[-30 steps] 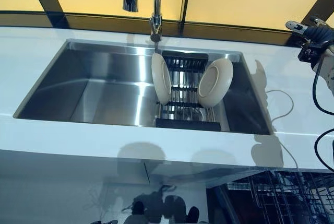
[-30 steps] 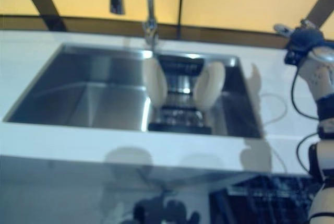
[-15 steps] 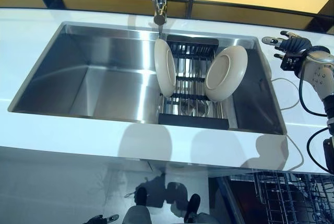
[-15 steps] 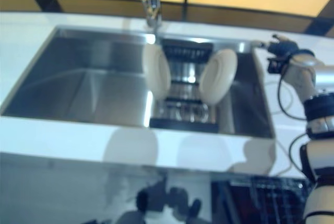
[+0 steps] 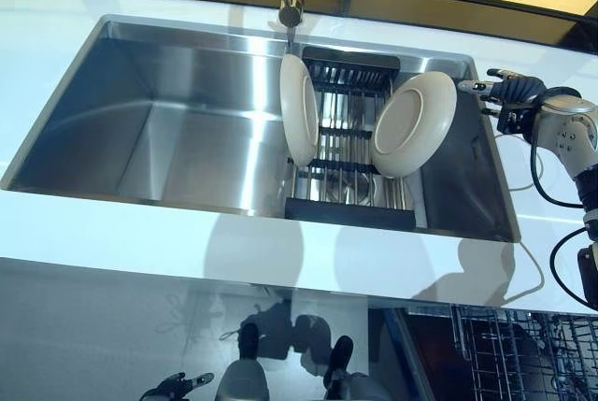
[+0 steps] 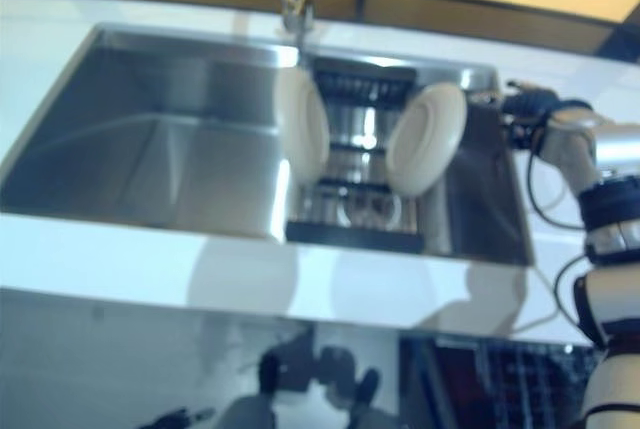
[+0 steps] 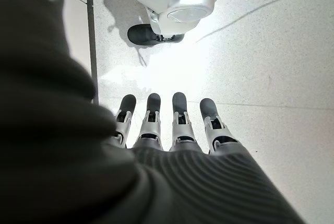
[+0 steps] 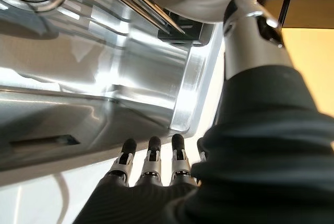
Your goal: Take plates into dishwasher
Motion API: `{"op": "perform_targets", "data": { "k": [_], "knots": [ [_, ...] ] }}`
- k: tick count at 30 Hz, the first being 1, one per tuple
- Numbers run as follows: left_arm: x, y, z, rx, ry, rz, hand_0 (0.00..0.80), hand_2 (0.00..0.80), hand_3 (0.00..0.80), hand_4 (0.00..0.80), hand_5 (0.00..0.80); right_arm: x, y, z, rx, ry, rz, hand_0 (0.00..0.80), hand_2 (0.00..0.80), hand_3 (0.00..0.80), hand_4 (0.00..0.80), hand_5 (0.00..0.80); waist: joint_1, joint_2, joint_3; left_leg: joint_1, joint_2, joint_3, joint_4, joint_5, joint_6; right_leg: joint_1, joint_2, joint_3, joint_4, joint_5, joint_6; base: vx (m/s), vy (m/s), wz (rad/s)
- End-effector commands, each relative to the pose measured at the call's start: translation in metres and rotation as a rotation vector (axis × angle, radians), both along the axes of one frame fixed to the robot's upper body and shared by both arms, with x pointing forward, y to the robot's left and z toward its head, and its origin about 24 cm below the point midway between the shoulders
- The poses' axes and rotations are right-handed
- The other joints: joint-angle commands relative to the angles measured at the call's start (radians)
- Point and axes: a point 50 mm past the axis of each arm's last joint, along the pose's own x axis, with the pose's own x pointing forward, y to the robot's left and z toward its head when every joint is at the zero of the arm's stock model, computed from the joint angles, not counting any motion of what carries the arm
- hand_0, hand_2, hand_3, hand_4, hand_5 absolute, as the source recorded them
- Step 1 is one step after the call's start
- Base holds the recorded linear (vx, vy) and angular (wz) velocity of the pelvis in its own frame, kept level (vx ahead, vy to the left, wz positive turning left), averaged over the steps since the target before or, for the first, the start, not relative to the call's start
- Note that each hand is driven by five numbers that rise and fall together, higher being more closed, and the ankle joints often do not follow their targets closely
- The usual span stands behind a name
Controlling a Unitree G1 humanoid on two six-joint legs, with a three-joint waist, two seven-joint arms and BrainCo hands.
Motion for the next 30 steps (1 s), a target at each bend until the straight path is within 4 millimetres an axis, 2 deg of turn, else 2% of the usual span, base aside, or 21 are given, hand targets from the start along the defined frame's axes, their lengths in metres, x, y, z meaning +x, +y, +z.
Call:
{"op": "perform_targets", "data": {
  "k": [1, 16, 30],
  "knots": [
    [-0.001, 0.01, 0.003, 0.037, 0.026, -0.013, 0.0, 0.0, 0.0, 0.0, 0.0, 0.002, 0.013, 0.046, -0.113, -0.106, 0.03, 0.0, 0.0, 0.0, 0.0, 0.0, 0.014, -0.021, -0.01, -0.014, 0.012, 0.023, -0.005, -0.008, -0.009, 0.012, -0.028, 0.017, -0.002, -0.001, 0.07, 0.0, 0.0, 0.0],
    [0.002, 0.009, 0.004, 0.026, -0.016, 0.056, 0.0, 0.0, 0.0, 0.0, 0.0, 0.003, 0.019, 0.041, -0.081, -0.1, 0.06, 0.0, 0.0, 0.0, 0.0, 0.0, 0.018, -0.021, -0.012, -0.008, 0.006, 0.021, -0.005, -0.012, -0.009, 0.021, -0.031, 0.015, -0.002, -0.007, 0.07, 0.0, 0.0, 0.0],
    [0.005, 0.008, 0.004, 0.025, -0.031, 0.038, 0.0, 0.0, 0.0, 0.0, 0.0, 0.005, 0.029, 0.037, -0.034, -0.102, 0.11, 0.0, 0.0, 0.0, 0.0, 0.0, 0.023, -0.022, 0.001, -0.017, 0.002, 0.013, -0.005, -0.011, -0.007, 0.018, -0.031, 0.014, -0.002, -0.006, 0.069, 0.0, 0.0, 0.0]
  ]
}}
